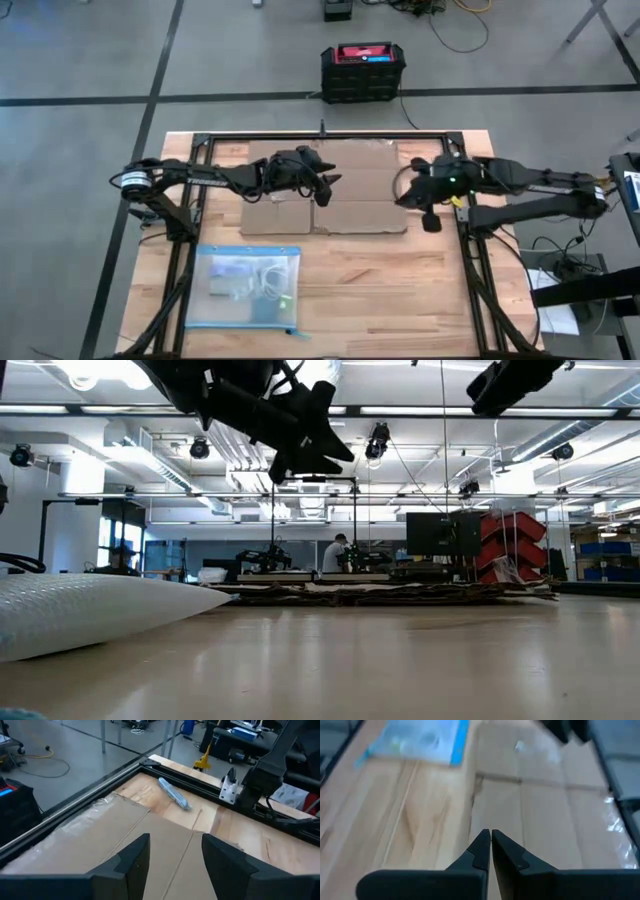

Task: Unpack boxes
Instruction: Return to Home Position

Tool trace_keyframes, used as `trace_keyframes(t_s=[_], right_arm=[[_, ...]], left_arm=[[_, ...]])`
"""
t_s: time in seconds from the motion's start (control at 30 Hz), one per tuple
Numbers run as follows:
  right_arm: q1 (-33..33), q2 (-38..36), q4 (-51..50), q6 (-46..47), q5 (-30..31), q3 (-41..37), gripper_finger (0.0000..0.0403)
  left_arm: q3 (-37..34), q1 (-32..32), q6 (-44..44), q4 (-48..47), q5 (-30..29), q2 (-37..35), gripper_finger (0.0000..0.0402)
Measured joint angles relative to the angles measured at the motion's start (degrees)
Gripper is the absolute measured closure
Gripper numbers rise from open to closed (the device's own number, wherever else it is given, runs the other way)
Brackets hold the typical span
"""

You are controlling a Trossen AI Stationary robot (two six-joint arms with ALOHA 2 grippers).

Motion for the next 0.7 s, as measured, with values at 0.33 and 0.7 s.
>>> trace_keyframes(t_s=[0.33, 0.7], right_arm=[[-0.12, -8.18, 5.26, 25.17, 6.54, -12.00, 0.0400], [-0.10, -4.84, -5.29, 29.55, 5.91, -18.07, 0.0400]], left_arm=[[-3.34, -0.36, 8.23, -2.50, 4.03, -1.04, 0.0245], [-30.94, -0.12, 7.89, 14.91, 6.80, -15.35, 0.0245]])
